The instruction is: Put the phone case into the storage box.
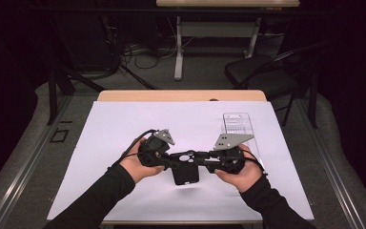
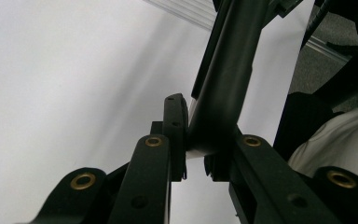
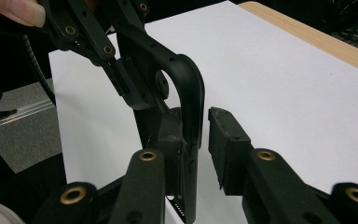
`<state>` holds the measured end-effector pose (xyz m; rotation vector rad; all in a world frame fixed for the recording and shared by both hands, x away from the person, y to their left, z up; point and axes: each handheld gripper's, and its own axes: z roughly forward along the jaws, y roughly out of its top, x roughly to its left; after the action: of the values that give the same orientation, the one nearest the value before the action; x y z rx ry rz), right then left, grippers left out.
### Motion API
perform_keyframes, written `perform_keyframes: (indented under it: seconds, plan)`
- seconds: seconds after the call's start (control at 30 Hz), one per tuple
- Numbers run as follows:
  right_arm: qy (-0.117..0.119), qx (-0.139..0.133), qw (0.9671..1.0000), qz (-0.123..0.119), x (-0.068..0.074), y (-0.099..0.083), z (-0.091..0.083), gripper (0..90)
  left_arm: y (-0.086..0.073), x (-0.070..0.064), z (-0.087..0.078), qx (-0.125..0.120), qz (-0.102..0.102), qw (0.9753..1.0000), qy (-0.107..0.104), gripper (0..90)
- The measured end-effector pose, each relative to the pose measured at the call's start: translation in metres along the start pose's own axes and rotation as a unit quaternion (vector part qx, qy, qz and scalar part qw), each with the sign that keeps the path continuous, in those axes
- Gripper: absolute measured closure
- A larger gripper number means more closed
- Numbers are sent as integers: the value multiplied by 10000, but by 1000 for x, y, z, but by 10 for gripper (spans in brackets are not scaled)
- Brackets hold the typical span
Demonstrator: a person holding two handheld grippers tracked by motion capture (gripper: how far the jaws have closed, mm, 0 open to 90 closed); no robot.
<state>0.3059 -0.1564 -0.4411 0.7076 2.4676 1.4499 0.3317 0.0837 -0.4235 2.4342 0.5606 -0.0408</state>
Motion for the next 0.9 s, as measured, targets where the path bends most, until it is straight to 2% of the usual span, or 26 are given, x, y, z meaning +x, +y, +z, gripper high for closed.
perform_keyframes:
  seconds: [0.43, 0.67, 0.9]
  plan:
    - [7, 166, 9997, 168, 2, 4, 1, 798, 0, -1, 2, 62, 10, 10000, -34, 817]
    - [-172, 197, 9996, 79, 5, 5, 0, 816, 2, -1, 3, 53, 0, 10000, -49, 816]
    - [-256, 169, 9995, 20, 5, 4, 0, 825, 3, -2, 3, 57, -11, 10000, -36, 816]
